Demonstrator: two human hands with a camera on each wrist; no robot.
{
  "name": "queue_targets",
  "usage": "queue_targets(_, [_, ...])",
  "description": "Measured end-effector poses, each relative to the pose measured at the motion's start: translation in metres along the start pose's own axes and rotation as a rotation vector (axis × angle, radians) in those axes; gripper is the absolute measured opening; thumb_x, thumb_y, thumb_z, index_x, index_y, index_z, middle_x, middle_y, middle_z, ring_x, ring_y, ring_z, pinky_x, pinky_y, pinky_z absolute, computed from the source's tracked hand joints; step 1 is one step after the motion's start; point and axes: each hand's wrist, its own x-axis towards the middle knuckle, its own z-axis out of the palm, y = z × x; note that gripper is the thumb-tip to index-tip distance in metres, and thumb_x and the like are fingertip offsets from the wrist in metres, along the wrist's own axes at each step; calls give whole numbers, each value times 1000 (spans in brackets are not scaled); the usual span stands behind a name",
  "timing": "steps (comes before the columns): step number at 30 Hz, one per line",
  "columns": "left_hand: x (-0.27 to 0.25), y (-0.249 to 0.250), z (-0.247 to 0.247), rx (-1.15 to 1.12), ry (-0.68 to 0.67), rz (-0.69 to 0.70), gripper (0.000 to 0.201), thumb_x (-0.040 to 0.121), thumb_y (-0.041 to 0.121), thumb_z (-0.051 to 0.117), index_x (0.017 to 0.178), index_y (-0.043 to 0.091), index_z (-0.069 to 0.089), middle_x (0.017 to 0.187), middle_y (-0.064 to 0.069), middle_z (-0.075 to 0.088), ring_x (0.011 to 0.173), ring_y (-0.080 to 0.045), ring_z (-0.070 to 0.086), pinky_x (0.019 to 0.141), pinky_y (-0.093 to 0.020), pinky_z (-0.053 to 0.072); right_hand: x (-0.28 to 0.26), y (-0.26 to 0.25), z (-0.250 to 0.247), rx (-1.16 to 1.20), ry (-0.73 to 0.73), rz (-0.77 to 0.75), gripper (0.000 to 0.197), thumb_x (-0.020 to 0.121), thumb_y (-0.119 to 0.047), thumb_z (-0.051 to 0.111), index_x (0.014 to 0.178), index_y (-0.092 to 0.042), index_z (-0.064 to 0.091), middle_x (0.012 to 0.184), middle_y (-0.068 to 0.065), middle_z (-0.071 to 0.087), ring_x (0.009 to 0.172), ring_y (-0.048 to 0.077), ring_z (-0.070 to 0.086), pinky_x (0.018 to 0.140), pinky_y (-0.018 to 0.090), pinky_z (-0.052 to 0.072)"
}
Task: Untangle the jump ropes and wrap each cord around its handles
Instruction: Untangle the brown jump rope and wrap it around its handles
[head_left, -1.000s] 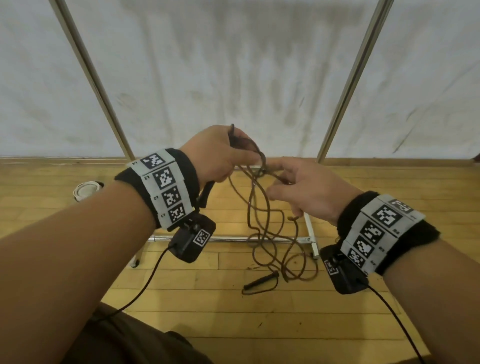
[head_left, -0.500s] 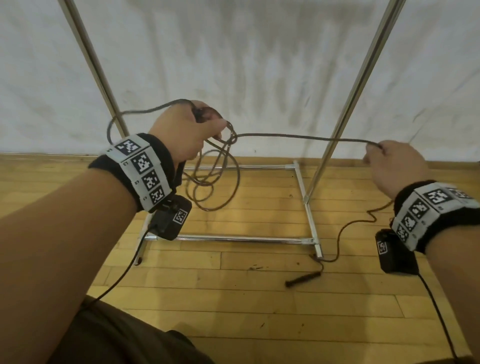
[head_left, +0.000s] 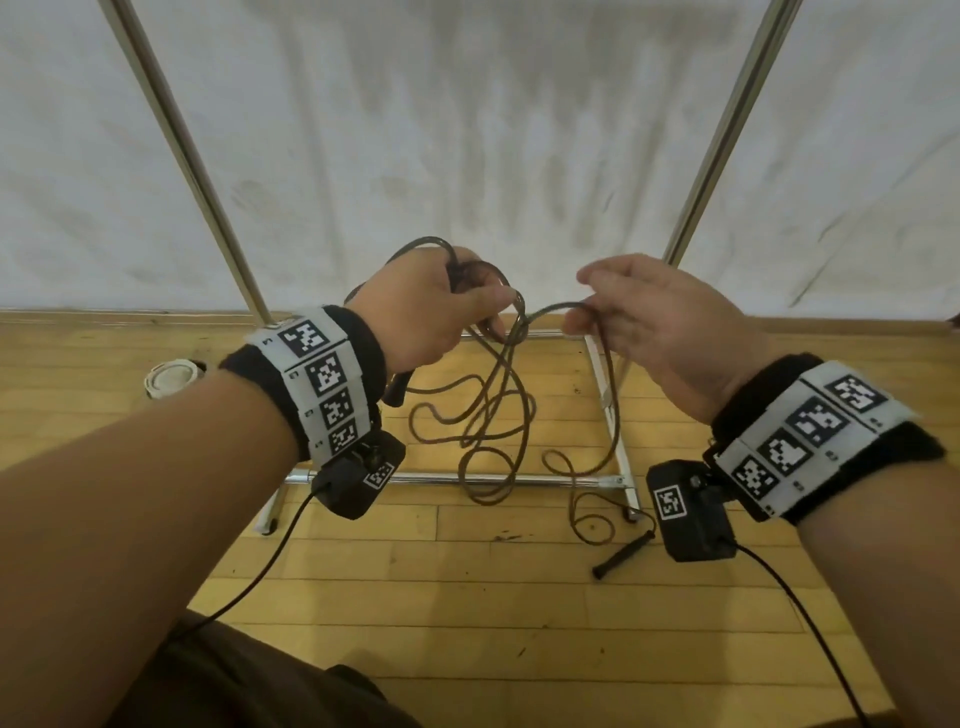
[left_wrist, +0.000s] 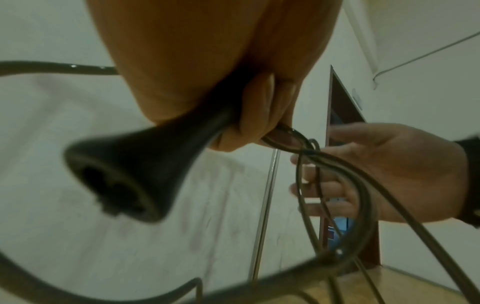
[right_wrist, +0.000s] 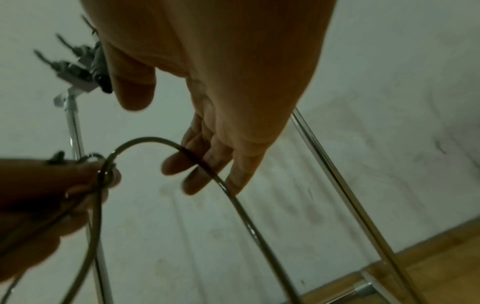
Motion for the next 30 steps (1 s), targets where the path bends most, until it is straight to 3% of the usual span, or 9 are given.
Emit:
queue_targets(3, [-2, -1, 6, 38, -5, 5, 14, 103, 35, 68, 95, 24, 71, 84, 1, 80, 42, -8, 48, 46, -26, 38, -7, -7, 7, -189, -22, -71, 18, 104, -21, 56, 112, -12, 69, 77, 1, 64, 69, 22, 64, 70, 32, 59])
queue_targets(6, [-3, 1, 15, 26, -18, -18, 13, 104, 34, 67, 98, 22, 69, 82, -1, 79, 46, -11, 52, 46, -28, 41, -9, -11, 16, -280, -7, -119, 9, 101, -15, 61, 103, -12, 69, 67, -3, 62, 60, 26, 47, 54, 31, 40])
queue_targets(12, [-8, 9, 28, -129, -79, -73, 17, 105, 34, 64, 107, 17, 67, 89, -14, 74, 65, -26, 61, 47, -29, 41, -11, -2, 34, -772, 132, -227, 14, 98, -41, 62, 99, -28, 57, 79, -4, 64, 71, 11, 58, 59, 27, 42])
queue_targets(17, [-9, 7, 31, -124, -207, -126, 19, 108, 34, 58, 110, 15, 61, 100, -8, 81, 62, -22, 68, 43, -26, 45, -12, 6, 30, -574, 68, -67, 6, 101, -32, 55, 103, -26, 56, 72, 0, 68, 60, 6, 59, 62, 31, 46])
queue_targets(20, [-11, 6, 28, -185, -286, -70, 12, 101, 30, 69, 92, 24, 68, 92, -9, 79, 54, -16, 60, 40, -23, 40, -12, 3, 20, -453, -30, -42, 9, 95, -15, 60, 103, -20, 62, 66, 0, 67, 57, 9, 57, 59, 34, 47])
queue_targets(22, [-8, 6, 22, -195, -224, -44, 22, 91, 32, 78, 72, 32, 68, 79, -8, 71, 50, -15, 51, 39, -22, 37, -14, 7, 10, -456, -136, -43, 9, 94, -12, 63, 102, -15, 64, 65, -1, 67, 56, 12, 59, 54, 29, 50])
queue_targets(25, [3, 5, 1, -295, 20, -21, 28, 88, 30, 80, 70, 30, 59, 78, -3, 73, 46, -12, 48, 38, -21, 37, -18, 23, -9, -579, -300, 66, 15, 103, -24, 56, 100, -12, 65, 66, -1, 66, 59, 15, 65, 62, 29, 56])
queue_targets(28, [9, -1, -23, -274, 147, -37, 15, 90, 24, 82, 94, 24, 68, 93, -11, 81, 51, -13, 58, 38, -23, 41, -23, 40, -30, -731, -273, 243, 30, 105, -40, 47, 102, -19, 68, 61, -3, 59, 62, 16, 63, 80, 42, 58])
queue_targets(30, [10, -10, -29, -213, 142, -114, 23, 92, 21, 82, 108, 12, 67, 98, -12, 82, 62, -16, 71, 41, -22, 44, -23, 38, -36, -688, -160, 290, 35, 104, -49, 45, 103, -24, 69, 63, -5, 51, 62, 18, 54, 79, 44, 56])
